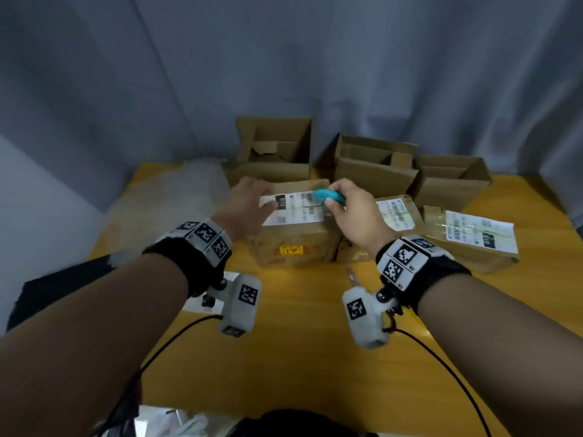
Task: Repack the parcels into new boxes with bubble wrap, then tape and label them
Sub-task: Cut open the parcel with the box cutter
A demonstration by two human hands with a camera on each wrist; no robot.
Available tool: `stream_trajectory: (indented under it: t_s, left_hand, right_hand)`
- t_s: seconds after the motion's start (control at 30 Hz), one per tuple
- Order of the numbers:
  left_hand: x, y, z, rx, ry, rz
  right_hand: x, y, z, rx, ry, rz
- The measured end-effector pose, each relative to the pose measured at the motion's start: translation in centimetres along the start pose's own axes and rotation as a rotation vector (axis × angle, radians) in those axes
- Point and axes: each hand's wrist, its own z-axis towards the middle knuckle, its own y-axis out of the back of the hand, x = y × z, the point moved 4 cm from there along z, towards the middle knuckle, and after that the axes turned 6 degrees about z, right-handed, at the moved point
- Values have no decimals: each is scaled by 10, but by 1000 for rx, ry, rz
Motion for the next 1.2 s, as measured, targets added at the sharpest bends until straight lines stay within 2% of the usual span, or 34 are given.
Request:
stream_trajectory:
  t_s: [0.1,0.23,0.33,0.5,0.7,0.93,1.2]
  left_hand:
    - [26,-5,8,117,3,97]
    - [34,-27,21,288,-119,102]
    - [40,-38,21,378,-64,6]
    - [56,-33,26,368,-142,-74]
    - [74,-40,23,397,-137,-334]
    - [80,-47,23,403,-100,-505]
    - [84,-44,30,445,-80,-492]
  right_hand:
    - [-2,-13,6,-4,-59,-89]
    - [-3,-21,5,31,-49,-258]
    - [1,-20,1,87,-51,-348]
    - [21,-25,2,214,-49,-431]
    - [46,-81,26,369,30,-408]
    - [60,-101,42,408,136,-481]
    - [69,-111,48,469,215,-528]
